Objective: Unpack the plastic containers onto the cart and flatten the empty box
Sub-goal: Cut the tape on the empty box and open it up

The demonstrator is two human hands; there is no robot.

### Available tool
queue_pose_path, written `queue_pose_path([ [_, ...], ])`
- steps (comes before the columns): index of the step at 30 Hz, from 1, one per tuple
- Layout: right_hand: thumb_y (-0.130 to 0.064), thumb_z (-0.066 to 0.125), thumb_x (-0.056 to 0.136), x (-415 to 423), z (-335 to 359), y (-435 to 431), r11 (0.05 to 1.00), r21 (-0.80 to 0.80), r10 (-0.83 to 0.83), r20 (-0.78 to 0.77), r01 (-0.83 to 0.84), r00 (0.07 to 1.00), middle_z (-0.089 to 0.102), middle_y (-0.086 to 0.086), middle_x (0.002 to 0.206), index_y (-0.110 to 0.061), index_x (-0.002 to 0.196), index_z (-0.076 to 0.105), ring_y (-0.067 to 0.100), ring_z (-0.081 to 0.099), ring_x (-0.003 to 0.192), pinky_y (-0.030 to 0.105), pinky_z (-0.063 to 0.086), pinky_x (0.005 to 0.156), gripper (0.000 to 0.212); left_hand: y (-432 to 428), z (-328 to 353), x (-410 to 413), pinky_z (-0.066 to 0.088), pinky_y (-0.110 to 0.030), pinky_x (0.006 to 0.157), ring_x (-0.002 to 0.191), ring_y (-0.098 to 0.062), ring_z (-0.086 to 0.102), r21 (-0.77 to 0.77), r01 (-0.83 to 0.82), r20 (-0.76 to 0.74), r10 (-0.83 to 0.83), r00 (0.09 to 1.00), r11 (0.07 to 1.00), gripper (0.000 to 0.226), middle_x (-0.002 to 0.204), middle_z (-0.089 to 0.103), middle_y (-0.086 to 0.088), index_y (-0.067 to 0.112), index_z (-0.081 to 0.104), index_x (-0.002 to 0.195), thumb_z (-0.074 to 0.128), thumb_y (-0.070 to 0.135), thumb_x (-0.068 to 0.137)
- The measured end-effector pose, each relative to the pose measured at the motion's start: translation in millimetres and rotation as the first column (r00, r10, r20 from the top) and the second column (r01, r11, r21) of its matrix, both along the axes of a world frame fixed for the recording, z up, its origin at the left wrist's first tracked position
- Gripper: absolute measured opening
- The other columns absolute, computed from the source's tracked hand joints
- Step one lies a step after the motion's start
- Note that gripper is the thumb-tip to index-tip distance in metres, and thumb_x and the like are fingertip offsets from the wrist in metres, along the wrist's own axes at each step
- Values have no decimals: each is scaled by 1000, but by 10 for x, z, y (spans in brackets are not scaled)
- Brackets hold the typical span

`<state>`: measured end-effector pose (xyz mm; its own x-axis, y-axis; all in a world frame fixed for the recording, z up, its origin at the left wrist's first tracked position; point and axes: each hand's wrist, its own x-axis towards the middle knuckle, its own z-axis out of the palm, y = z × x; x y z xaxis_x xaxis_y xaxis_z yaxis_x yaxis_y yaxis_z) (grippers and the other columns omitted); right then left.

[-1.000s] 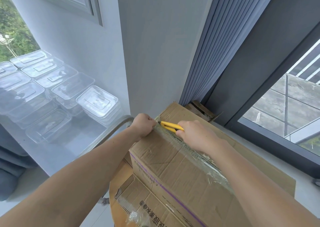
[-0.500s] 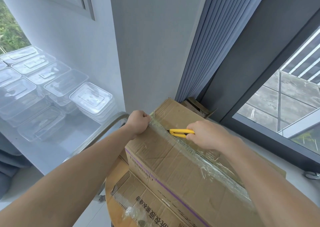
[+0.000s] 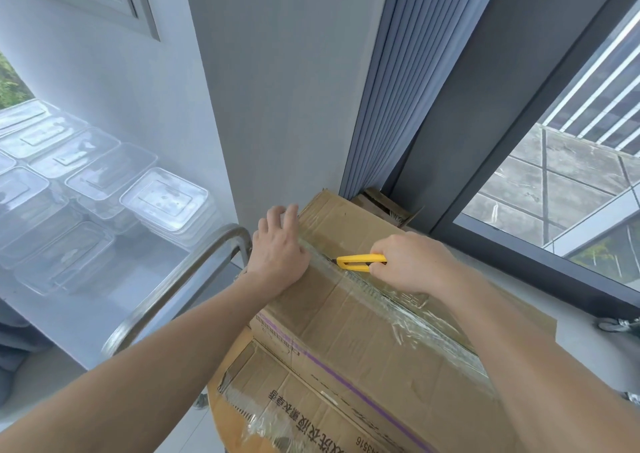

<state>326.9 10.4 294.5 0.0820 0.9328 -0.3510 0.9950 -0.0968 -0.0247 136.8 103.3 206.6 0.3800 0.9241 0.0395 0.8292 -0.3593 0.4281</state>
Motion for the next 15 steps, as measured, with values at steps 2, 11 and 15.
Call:
queue_pose_path([
  [2, -33, 49, 95, 1, -9, -3, 1000, 3, 0, 3, 0, 1000, 61, -4, 75, -24, 89, 65, 17, 60, 73, 30, 48, 58, 19, -10, 27, 46, 27, -40, 112, 133, -28, 31, 128, 136, -96, -124, 988, 982, 52, 147, 32, -4, 17, 40, 141, 46, 21, 90],
  [11, -35, 50, 91, -41, -1, -21, 1000, 27, -4, 38, 3, 999, 58, -4, 69, -23, 79, 62, 16, 59, 66, 29, 49, 57, 21, 69, 74, 292, 34, -34, 97, 112, -20, 45, 17, 544, -341, -506, 792, 839, 26, 114, 55, 2, 23, 59, 112, 39, 27, 96],
  [15, -35, 51, 90, -37, -11, -21, 1000, 17, -18, 38, 17, 999, 57, -4, 67, -22, 77, 63, 16, 54, 62, 29, 48, 56, 22, 93, 77, 300, 35, -33, 97, 111, -20, 44, -42, 570, -352, -546, 760, 820, 23, 113, 56, 1, 24, 58, 110, 44, 28, 93],
])
